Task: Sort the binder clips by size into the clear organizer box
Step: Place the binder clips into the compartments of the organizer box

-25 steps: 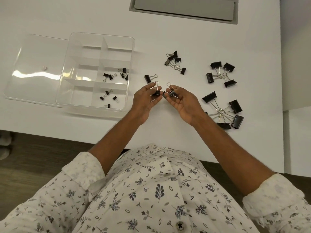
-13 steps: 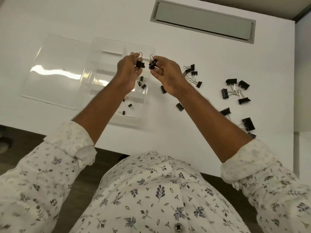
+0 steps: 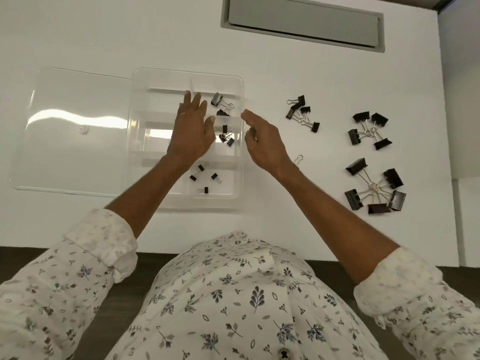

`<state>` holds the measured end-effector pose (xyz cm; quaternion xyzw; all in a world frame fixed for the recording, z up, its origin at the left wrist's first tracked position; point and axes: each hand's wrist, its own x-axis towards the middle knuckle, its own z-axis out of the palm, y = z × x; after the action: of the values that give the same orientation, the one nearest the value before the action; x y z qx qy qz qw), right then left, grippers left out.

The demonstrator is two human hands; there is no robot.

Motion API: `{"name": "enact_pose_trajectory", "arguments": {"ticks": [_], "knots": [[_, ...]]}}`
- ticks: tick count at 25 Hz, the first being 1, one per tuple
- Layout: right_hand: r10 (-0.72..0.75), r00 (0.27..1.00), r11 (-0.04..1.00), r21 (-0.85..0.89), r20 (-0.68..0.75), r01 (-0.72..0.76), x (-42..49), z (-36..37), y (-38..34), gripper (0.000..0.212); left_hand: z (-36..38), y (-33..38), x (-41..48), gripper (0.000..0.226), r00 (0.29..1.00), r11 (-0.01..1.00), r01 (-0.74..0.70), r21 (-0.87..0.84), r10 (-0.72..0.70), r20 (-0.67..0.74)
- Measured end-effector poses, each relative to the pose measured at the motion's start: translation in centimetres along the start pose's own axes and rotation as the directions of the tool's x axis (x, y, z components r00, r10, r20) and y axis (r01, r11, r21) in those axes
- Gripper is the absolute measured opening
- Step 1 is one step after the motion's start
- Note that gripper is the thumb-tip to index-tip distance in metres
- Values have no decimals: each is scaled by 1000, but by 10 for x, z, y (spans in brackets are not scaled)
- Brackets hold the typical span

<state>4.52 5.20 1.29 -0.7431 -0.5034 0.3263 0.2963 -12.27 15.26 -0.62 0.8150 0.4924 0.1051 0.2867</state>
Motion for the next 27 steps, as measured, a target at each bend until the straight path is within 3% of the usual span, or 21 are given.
{"name": "enact_pose_trajectory", "arguments": {"ticks": [9, 12, 15, 18, 21, 23, 27], "knots": [[17, 996, 1000, -20, -92, -19, -21, 18, -3, 48, 0, -5, 9, 48, 995, 996, -93, 16, 93, 36], [23, 980, 1000, 19, -197, -20, -35, 19, 7, 45, 1, -3, 9, 49, 993, 993, -115, 23, 115, 23], [8, 935, 989, -137, -354, -60, -59, 15, 37, 40, 7, 11, 3, 50, 981, 982, -189, -27, 188, -40], [26, 940, 939, -314, -341, -140, -81, 5, 77, 41, 23, 41, -12, 49, 952, 942, -307, -135, 303, -53], [43, 958, 908, -390, -285, -157, -93, -3, 101, 39, 47, 76, -28, 45, 905, 887, -417, -197, 426, 0], [-13, 960, 906, -408, -281, -108, -96, -7, 108, 33, 64, 96, -33, 43, 897, 898, -403, -174, 425, 117], [-41, 960, 930, -361, -276, -64, -104, -17, 121, 21, 101, 109, -17, 51, 918, 942, -313, 123, 266, 295]]}}
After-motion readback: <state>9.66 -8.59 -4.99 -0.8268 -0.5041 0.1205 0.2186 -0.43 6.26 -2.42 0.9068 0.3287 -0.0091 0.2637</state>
